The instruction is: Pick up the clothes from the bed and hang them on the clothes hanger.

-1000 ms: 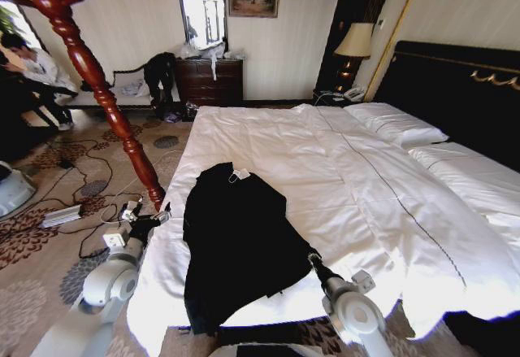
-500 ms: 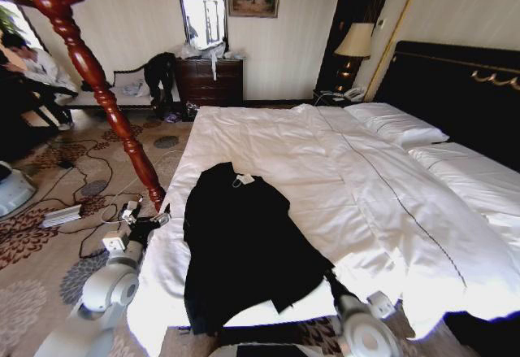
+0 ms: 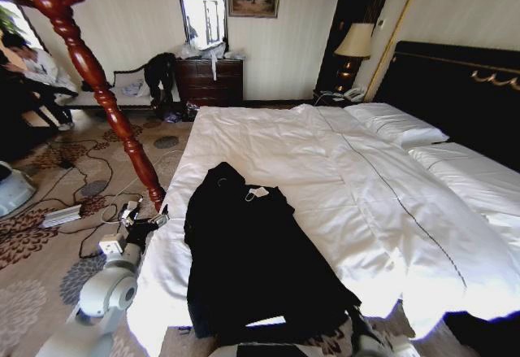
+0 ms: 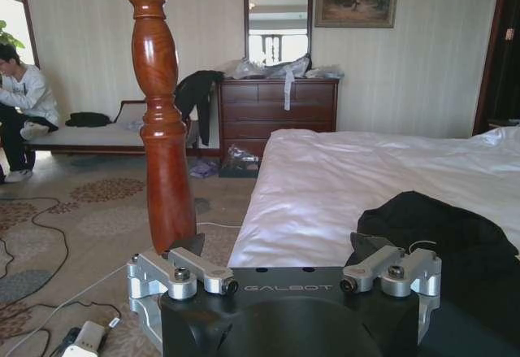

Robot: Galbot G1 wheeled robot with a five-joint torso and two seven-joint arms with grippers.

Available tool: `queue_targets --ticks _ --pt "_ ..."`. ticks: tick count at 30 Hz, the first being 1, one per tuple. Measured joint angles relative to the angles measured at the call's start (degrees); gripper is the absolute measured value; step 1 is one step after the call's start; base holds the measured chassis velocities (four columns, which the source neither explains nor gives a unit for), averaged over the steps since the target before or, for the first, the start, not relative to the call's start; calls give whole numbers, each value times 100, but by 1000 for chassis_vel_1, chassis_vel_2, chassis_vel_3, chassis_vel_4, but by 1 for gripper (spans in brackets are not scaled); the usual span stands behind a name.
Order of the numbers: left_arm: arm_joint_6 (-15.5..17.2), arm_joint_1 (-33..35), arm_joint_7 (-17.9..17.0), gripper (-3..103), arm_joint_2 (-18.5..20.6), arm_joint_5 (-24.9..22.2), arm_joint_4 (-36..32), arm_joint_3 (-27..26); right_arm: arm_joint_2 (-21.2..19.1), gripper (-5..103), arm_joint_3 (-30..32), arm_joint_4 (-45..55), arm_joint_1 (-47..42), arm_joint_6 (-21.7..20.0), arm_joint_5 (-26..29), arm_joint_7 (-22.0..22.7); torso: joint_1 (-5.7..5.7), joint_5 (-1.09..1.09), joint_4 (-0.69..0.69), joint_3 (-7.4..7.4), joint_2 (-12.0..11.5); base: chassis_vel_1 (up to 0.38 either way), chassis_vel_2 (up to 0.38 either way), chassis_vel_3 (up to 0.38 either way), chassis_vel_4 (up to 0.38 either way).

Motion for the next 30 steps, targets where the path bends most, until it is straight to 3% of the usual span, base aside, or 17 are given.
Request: queue_targets --ticks 9,13,15,18,19,20,22,24,25,29,30 --pt "4 26 0 100 -8 69 58 58 -26 0 137 -14 -164 212 -294 259 0 -1 0 0 0 0 0 0 0" --pt "5 48 0 100 7 108 93 101 -53 -3 143 -165 194 192 -792 185 0 0 0 0 0 0 0 0 0" --pt "6 57 0 100 15 111 100 101 -72 2 154 -214 289 198 -1112 144 0 1 0 0 0 0 0 0 0" --pt "7 97 0 100 49 113 107 71 -139 18 377 -209 406 235 -2179 124 0 0 0 0 0 0 0 0 0" --pt "8 104 0 100 59 113 111 62 -170 18 478 -135 408 210 -2432 152 0 0 0 0 0 0 0 0 0" --pt "8 104 0 100 59 113 111 62 -170 18 478 -135 408 210 -2432 152 0 0 0 0 0 0 0 0 0" --pt "10 106 -3 100 69 113 132 54 -283 29 689 98 420 -6 -2705 355 1 -1 0 0 0 0 0 0 0" --pt "13 88 -11 100 69 116 159 60 -410 40 765 407 372 -293 -2554 638 1 0 1 0 0 0 0 0 0" --pt "13 88 -11 100 69 116 159 60 -410 40 765 407 372 -293 -2554 638 1 0 1 0 0 0 0 0 0" --pt "19 64 -16 100 57 119 191 96 -775 56 805 888 434 -724 -1522 923 0 -1 -5 0 0 0 0 0 0" --pt "27 69 -17 100 67 111 205 94 -1146 61 844 900 721 -794 -1189 834 -1 0 -3 0 0 0 0 0 0"
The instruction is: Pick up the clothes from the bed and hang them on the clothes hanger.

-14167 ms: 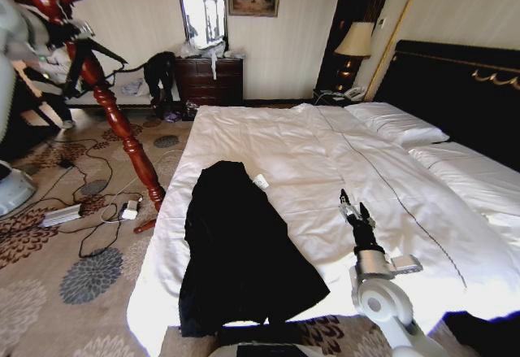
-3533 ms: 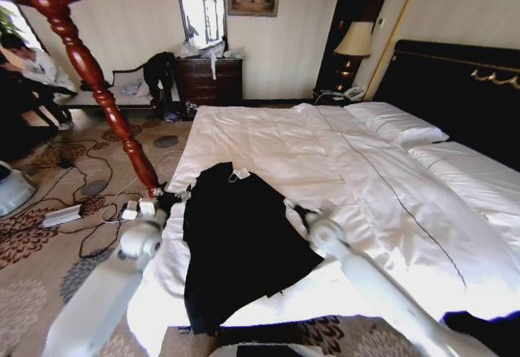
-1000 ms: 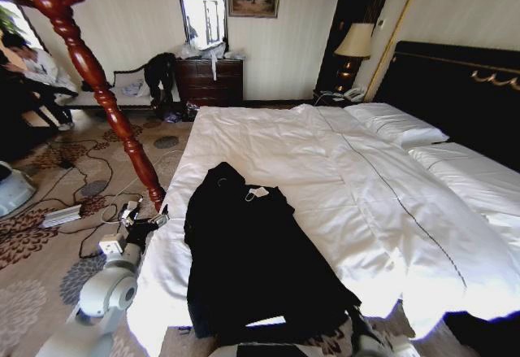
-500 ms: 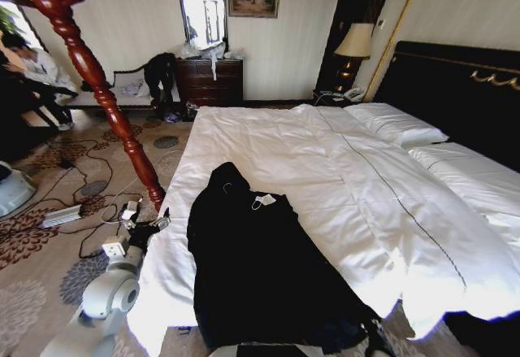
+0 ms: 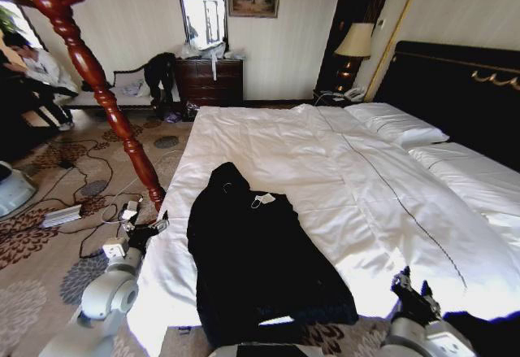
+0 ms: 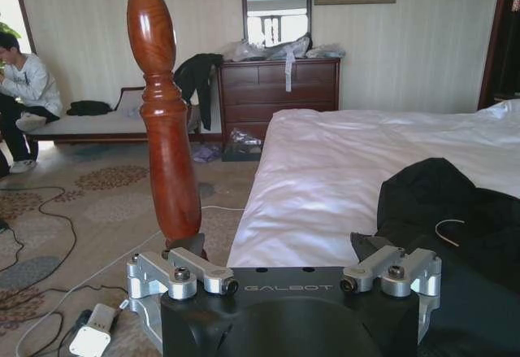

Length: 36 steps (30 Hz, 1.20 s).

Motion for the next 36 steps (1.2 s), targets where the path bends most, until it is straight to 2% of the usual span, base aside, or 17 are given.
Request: queue_targets --ticks 1,5,6,9,11,13,14,15,17,18,22,23,26,28,29,32,36 --pt "0 0 0 100 0 0 0 0 0 61 0 0 0 0 0 0 0 0 0 0 0 0 0 0 0" --pt "122 176 -143 100 55 -36 35 -109 -1368 77 -296 -709 1554 -122 1201 -578 2 4 2 1 -1 0 0 0 0" --pt "122 176 -143 100 55 -36 35 -109 -1368 77 -296 -709 1554 -122 1201 -578 2 4 2 1 -1 0 0 0 0" --pt "129 232 -188 100 45 -32 65 -9 -2200 94 -954 -1543 3116 -125 2389 -1525 2 5 15 2 -1 0 0 0 0" --pt "130 152 -182 100 74 -58 111 125 -2366 97 -1055 -1694 3380 -132 2658 -1836 2 4 14 2 -2 0 0 0 0" --pt "90 77 -122 100 88 -93 133 279 -2601 99 -1641 -2138 4272 -268 3376 -2586 3 -9 -9 2 -1 0 0 0 0" --pt "31 116 -85 100 66 -107 92 264 -2552 99 -2276 -2430 5032 -517 3862 -2966 2 5 -8 1 -1 0 0 0 0" --pt "31 116 -85 100 66 -107 92 264 -2552 99 -2276 -2430 5032 -517 3862 -2966 2 5 -8 1 -1 0 0 0 0" --pt "-97 161 -18 100 32 -83 70 181 -2157 100 -3368 -2896 6258 -922 4454 -3094 2 2 6 1 -1 0 0 0 0" --pt "-97 161 -18 100 32 -83 70 181 -2157 100 -3368 -2896 6258 -922 4454 -3094 2 2 6 1 -1 0 0 0 0" --pt "-148 104 13 100 -45 -34 68 123 -1162 100 -5052 -3958 7931 -1365 4217 -2860 3 -4 7 2 -2 0 0 0 0" --pt "-148 104 13 100 -45 -34 68 123 -1162 100 -5052 -3958 7931 -1365 4217 -2860 3 -4 7 2 -2 0 0 0 0" --pt "-135 98 16 100 -108 5 3 110 -363 100 -5424 -4568 8324 -1435 4388 -2588 2 -3 -4 1 -1 0 0 0 0" --pt "-123 131 9 100 -127 18 -42 60 329 100 -5447 -4840 8414 -1436 4547 -2290 3 -1 4 2 -2 0 0 0 0" --pt "-123 131 9 100 -127 18 -42 60 329 100 -5447 -4840 8414 -1436 4547 -2290 3 -1 4 2 -2 0 0 0 0" --pt "-106 143 -32 100 -158 32 -67 -38 1131 100 -5387 -5153 8433 -1470 4611 -1888 1 -4 8 0 -1 0 0 0 0" --pt "-85 118 -57 100 -194 23 -98 -82 1456 100 -5393 -5502 8433 -1478 4469 -1815 0 -2 -1 0 0 0 0 0 0"
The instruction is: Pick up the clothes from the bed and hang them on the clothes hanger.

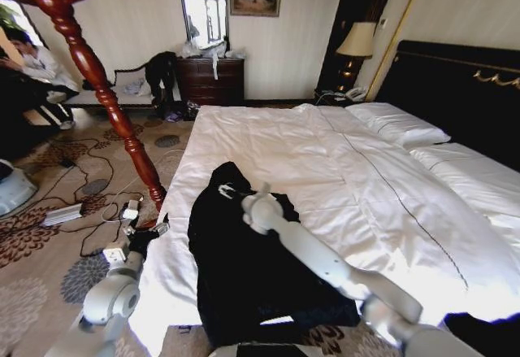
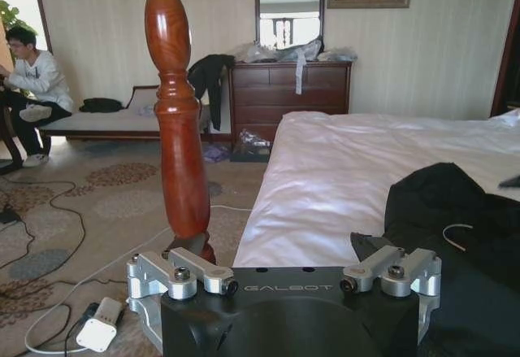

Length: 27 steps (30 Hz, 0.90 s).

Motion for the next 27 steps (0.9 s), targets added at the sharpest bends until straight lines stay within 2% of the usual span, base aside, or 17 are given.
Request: queue_targets --ticks 3,6,11,13,22,27 --pt "27 -12 -23 100 -41 -7 -30 -23 240 100 -3 -322 -9 4 -146 54 1 1 -1 1 -1 0 0 0 0" --pt "58 3 -43 100 -91 6 -52 -20 613 100 90 -683 -107 37 -321 172 0 1 5 0 0 0 0 0 0" --pt "67 8 -60 100 -100 15 -62 -40 812 100 160 -747 -295 37 -343 295 1 1 2 1 -1 0 0 0 0" --pt "67 27 -67 100 -93 16 -63 -61 880 100 158 -855 -359 35 -518 291 0 2 3 0 0 0 0 0 0" --pt "68 59 -76 100 -93 21 -76 -55 919 100 292 -1651 -167 291 -1492 136 1 2 4 1 0 0 0 0 0" --pt "68 55 -78 100 -101 28 -37 -7 704 100 454 -1673 -26 293 -1632 120 1 3 2 1 0 0 0 0 0"
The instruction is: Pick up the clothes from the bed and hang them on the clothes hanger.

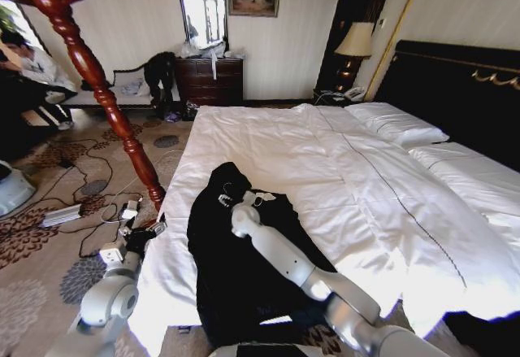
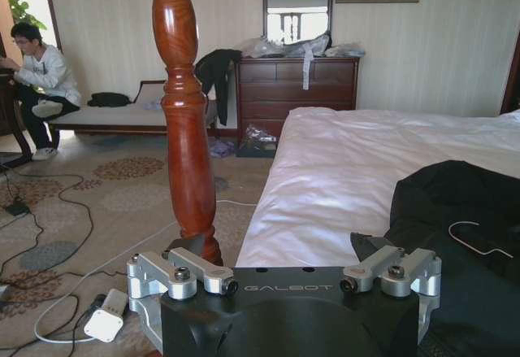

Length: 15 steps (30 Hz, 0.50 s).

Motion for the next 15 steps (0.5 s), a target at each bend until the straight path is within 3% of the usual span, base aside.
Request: queue_targets --ticks 11,15 --pt "5 5 -2 100 5 16 14 23 -131 100 44 428 -101 4 53 -19 0 0 1 0 0 0 0 0 0" --pt "5 9 -7 100 -1 16 16 -2 -176 100 -97 912 -171 17 309 17 0 0 1 -1 0 0 0 0 0"
